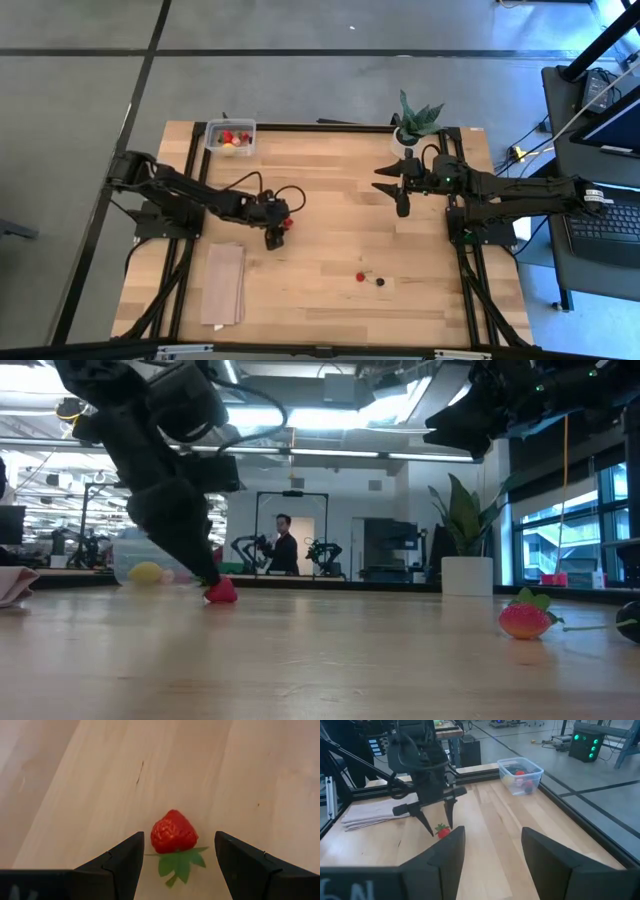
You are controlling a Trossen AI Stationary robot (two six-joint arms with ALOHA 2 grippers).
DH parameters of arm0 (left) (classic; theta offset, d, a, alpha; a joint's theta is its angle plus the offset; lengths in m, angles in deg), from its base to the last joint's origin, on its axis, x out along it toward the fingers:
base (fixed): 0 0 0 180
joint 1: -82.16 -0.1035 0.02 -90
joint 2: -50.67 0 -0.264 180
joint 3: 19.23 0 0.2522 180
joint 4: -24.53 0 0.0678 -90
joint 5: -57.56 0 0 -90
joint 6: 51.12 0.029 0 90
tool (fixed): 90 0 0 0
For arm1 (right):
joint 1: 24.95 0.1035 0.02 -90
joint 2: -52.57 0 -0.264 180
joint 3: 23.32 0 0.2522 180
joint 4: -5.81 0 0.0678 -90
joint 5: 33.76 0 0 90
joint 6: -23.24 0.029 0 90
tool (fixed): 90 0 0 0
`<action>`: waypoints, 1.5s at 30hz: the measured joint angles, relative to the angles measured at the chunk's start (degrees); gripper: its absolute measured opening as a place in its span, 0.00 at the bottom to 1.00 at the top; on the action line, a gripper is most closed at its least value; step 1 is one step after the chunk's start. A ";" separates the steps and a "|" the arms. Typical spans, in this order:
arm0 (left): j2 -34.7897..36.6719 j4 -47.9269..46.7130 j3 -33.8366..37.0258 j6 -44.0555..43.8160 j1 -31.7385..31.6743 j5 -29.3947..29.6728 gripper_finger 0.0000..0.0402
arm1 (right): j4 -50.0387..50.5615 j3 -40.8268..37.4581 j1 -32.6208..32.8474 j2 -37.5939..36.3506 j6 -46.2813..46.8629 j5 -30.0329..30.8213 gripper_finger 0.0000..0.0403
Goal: Pick and placing Produce into tupperware
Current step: Put the red strawberry into the transparent container
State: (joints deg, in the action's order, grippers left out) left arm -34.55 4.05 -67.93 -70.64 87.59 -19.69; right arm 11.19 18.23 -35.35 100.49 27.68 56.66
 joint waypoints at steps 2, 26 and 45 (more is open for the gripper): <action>-0.76 -0.10 0.00 -0.02 0.00 -0.03 0.58 | 0.02 0.00 0.01 0.00 0.00 0.00 0.49; -3.58 3.13 -0.03 -0.38 -0.04 1.24 0.58 | 0.04 0.02 0.02 0.02 -0.09 -0.02 0.49; -5.67 4.84 -0.09 -2.94 -0.02 1.51 0.47 | 0.08 0.02 0.02 0.02 -0.04 0.00 0.49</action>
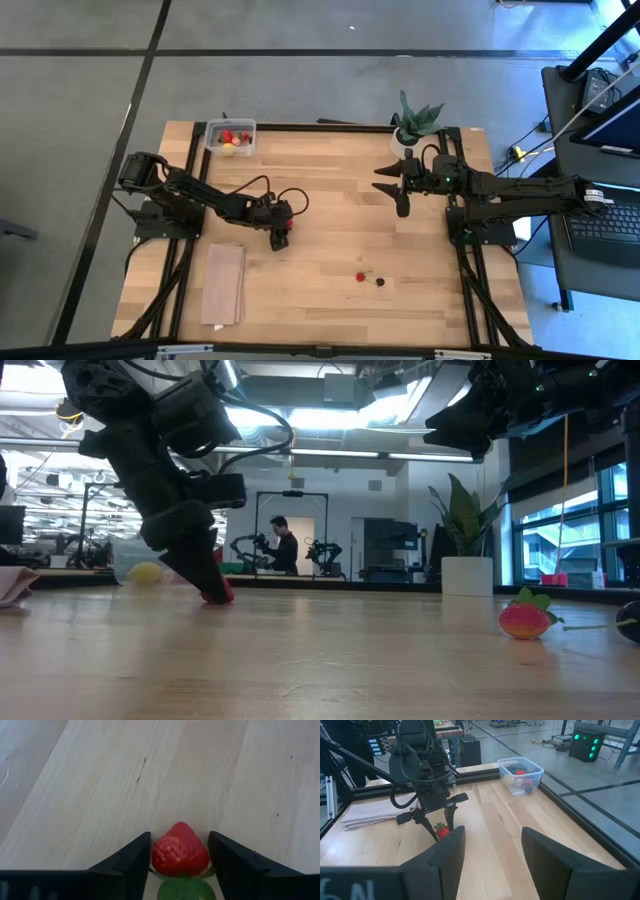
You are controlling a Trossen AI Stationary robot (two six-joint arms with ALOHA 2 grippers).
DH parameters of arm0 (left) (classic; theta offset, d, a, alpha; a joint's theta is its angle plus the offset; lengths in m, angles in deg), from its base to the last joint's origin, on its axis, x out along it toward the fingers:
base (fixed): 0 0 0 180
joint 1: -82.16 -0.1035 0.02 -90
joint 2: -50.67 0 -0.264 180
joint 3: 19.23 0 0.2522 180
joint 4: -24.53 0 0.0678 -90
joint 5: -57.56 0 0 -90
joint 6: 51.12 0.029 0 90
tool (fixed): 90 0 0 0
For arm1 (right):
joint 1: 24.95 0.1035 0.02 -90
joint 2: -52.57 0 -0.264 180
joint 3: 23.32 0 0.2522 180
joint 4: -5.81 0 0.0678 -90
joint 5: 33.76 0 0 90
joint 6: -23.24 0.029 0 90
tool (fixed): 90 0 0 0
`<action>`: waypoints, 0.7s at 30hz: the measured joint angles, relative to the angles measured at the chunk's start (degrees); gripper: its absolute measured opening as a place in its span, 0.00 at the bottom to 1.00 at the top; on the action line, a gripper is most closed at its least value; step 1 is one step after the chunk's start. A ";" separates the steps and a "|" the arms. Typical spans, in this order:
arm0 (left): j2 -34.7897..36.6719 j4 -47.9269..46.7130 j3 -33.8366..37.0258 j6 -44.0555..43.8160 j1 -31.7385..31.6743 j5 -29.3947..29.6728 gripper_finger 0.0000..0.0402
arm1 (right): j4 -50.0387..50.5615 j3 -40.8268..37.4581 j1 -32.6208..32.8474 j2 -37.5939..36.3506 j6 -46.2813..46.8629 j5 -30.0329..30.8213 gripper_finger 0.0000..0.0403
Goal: Pick and placing Produce into tupperware
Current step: Put the red strawberry into the transparent container
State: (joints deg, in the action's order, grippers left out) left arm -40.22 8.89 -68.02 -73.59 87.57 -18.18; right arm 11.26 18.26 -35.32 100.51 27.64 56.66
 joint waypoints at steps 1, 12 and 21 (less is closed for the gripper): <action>-0.02 0.01 -0.08 -0.01 0.00 0.02 0.45 | -0.01 0.00 0.00 0.00 0.01 0.00 0.49; -0.15 -1.34 -1.00 0.31 -0.04 -0.16 0.34 | -0.01 0.00 -0.01 0.00 0.02 0.00 0.49; 0.00 -3.10 -1.11 -0.07 -0.04 -0.25 0.34 | -0.01 0.00 0.00 0.00 0.02 -0.01 0.49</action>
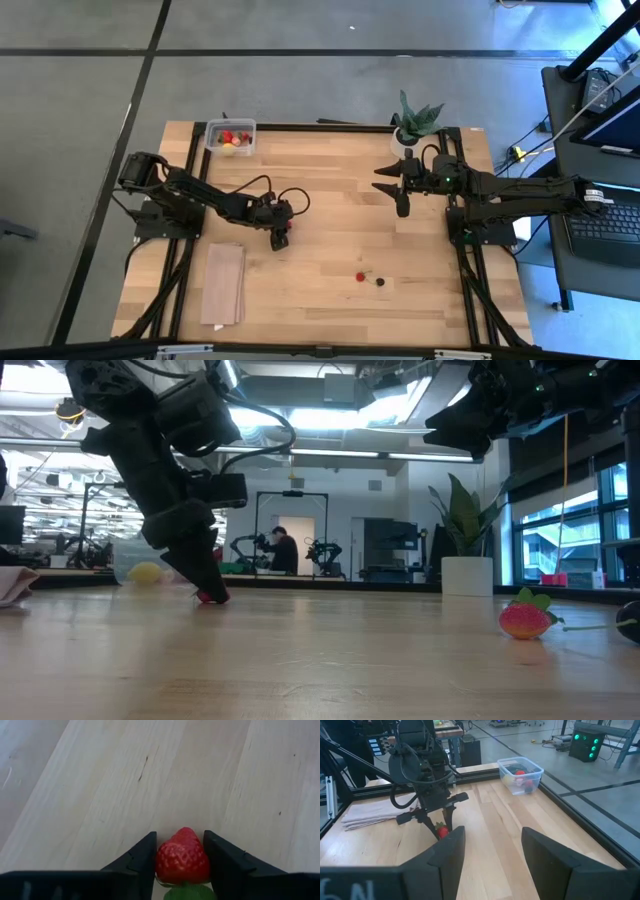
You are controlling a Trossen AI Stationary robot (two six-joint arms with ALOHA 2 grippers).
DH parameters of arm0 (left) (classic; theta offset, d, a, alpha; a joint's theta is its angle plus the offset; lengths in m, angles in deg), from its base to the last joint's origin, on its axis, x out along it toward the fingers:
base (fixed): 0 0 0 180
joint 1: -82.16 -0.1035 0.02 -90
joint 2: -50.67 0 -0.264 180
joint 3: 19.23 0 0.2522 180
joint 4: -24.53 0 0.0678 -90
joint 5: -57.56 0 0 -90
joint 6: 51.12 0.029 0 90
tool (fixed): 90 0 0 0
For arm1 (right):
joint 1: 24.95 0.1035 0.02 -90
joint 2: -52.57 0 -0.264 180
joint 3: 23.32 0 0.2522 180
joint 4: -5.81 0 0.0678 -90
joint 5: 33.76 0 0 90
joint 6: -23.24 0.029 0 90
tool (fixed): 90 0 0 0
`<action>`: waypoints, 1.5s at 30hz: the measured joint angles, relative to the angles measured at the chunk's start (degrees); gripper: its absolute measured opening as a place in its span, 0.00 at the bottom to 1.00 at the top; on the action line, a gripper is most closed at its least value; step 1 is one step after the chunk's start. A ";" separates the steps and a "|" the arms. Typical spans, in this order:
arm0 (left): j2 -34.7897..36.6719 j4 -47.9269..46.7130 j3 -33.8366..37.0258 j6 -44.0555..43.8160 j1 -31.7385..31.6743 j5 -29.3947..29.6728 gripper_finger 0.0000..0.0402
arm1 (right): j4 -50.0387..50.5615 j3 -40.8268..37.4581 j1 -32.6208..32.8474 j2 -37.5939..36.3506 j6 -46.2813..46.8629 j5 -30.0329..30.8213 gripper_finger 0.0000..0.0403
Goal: Pick and placing Produce into tupperware
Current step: Put the red strawberry into the transparent container
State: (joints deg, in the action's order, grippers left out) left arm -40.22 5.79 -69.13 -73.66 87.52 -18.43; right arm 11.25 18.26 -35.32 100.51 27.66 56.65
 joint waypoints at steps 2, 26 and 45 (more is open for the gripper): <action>0.00 -0.10 -0.03 -0.03 0.00 -0.01 0.33 | 0.00 0.00 0.00 0.00 0.00 0.01 0.49; 25.21 -33.28 -34.33 14.50 -18.92 29.79 0.33 | -0.60 0.04 -0.02 0.04 -0.25 0.01 0.49; 18.53 -36.82 -24.26 3.72 -47.38 18.66 0.33 | -1.19 0.04 -0.02 0.04 -0.35 0.01 0.49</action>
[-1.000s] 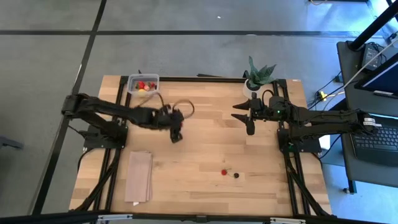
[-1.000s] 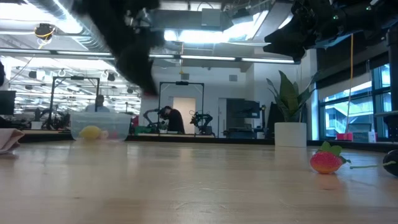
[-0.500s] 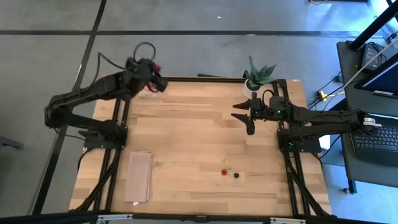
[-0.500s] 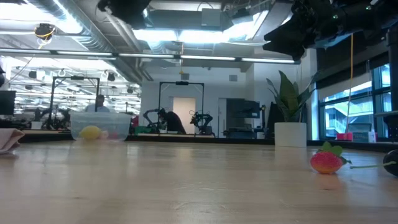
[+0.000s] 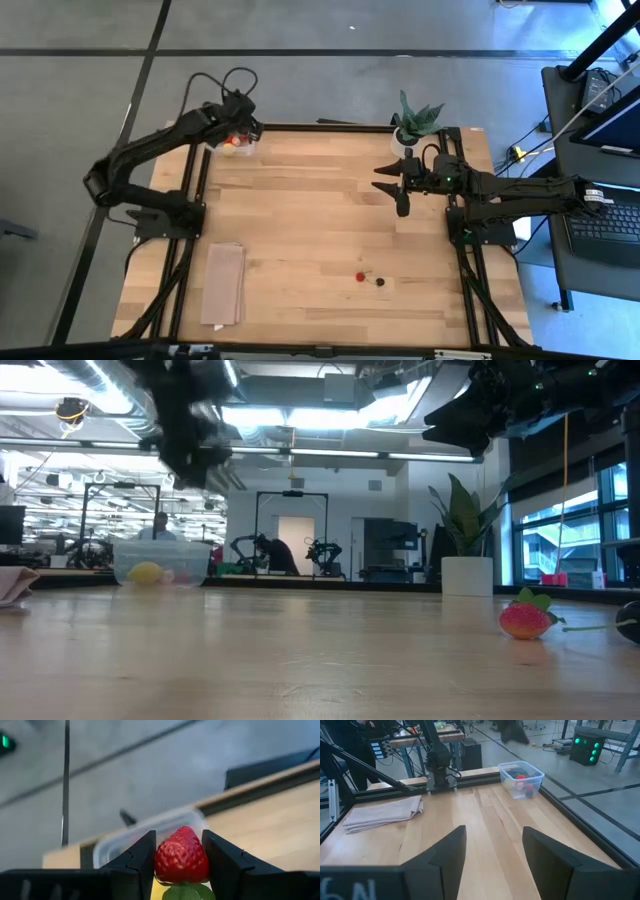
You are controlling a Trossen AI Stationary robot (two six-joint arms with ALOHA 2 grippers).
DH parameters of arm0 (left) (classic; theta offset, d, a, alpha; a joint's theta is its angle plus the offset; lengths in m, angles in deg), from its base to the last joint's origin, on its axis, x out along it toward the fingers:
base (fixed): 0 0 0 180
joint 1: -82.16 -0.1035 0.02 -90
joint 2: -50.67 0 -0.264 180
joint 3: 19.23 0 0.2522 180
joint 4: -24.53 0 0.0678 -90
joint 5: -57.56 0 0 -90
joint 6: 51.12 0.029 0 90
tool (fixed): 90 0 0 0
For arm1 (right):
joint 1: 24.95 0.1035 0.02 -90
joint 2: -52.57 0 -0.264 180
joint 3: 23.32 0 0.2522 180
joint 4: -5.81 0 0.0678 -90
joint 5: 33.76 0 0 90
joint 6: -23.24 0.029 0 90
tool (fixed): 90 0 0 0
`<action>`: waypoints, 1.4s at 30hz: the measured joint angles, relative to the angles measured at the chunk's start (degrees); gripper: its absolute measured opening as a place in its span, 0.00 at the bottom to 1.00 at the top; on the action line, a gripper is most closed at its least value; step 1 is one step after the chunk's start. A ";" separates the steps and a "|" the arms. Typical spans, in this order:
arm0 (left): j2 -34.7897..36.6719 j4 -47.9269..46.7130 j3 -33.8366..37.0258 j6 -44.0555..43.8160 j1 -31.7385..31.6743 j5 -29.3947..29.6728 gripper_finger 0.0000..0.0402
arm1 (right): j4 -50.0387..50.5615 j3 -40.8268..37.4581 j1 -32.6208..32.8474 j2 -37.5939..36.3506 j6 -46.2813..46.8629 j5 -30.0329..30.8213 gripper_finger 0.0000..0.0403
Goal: Pick and placing Produce into tupperware
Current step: Put the red strawberry into the transparent container
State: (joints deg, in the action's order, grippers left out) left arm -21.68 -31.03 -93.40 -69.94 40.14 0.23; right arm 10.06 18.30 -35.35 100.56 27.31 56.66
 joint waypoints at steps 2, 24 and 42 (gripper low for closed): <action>-2.59 0.25 1.62 -2.15 -1.68 -1.24 0.34 | 0.01 0.00 0.02 0.00 0.15 0.00 0.49; -16.94 5.25 5.20 -5.04 -6.34 -6.85 0.40 | 0.04 0.00 0.02 0.00 0.26 0.00 0.49; -16.92 3.80 5.18 -1.53 -6.19 -7.33 0.44 | 0.12 0.00 0.00 0.00 0.22 0.00 0.49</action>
State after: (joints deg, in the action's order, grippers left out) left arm -38.60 -27.24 -88.21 -71.47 33.95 -7.10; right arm 10.18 18.30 -35.34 100.56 27.53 56.66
